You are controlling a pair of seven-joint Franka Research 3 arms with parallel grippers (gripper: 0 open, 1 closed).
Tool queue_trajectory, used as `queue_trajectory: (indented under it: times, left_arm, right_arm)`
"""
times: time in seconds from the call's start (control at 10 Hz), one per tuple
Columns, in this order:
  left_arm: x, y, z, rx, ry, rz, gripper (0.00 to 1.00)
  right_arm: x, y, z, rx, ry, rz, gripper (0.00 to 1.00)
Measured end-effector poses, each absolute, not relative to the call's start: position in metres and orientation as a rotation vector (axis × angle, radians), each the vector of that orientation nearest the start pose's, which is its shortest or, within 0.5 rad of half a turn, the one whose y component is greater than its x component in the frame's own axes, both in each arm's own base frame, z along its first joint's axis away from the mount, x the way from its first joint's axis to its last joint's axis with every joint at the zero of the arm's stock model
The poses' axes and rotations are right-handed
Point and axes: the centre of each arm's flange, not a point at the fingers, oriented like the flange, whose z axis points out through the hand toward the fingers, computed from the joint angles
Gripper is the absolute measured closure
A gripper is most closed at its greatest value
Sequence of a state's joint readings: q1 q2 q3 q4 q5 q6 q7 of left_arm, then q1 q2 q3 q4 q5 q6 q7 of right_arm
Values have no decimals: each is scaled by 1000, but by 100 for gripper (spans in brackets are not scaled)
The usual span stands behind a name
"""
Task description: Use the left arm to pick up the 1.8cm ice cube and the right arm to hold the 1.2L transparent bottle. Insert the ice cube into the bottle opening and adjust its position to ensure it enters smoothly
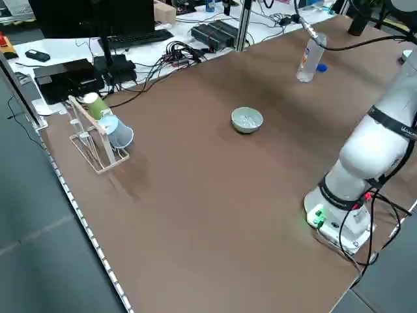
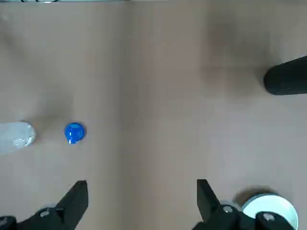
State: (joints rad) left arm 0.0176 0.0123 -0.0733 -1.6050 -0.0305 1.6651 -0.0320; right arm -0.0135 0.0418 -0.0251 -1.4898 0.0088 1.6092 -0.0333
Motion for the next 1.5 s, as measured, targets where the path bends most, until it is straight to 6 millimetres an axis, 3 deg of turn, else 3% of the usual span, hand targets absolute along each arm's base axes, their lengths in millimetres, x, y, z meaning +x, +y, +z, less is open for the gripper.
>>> queue_trajectory:
  times: [0.4, 0.6, 0.7, 0.9, 1.2, 1.5]
  left_arm:
    - [566, -34, 610, -3174, 28, -74, 0]
    - [566, -34, 610, -3174, 28, -73, 0]
    - [566, -34, 608, -3174, 27, -67, 0]
    - [563, -34, 594, -3173, 26, -18, 0]
    - [547, -37, 539, -3167, 30, 26, 0]
    - [517, -59, 457, -3154, 93, 53, 0]
  right_arm:
    - [572, -19, 643, -3130, 0, -121, 0]
    - [574, -4, 634, -3066, -41, -91, 0]
    - [578, 3, 619, -3012, -86, -50, 0]
    - [600, 22, 570, -2918, -193, 23, 0]
    - [624, 50, 518, -2783, -443, 33, 0]
    - [628, 59, 478, -2530, -674, -92, 0]
